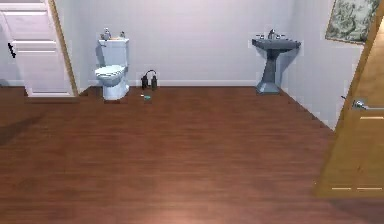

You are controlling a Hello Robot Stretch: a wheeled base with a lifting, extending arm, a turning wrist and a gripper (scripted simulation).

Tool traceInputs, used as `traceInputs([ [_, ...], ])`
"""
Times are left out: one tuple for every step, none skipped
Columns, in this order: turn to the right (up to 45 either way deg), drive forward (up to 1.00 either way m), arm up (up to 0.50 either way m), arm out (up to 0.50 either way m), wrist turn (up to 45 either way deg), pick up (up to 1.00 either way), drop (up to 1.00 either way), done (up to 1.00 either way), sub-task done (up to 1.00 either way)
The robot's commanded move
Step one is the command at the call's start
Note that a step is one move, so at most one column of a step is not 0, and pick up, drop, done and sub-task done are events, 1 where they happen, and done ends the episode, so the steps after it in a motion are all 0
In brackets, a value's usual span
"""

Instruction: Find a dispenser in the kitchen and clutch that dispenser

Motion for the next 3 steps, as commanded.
traceInputs([
  [0.0,0.45,0.0,0.0,0.0,0.0,0.0,0.0,0.0],
  [-42.0,0.0,0.0,0.0,0.0,0.0,0.0,0.0,0.0],
  [0.0,0.4,0.0,0.0,0.0,0.0,0.0,0.0,0.0],
])
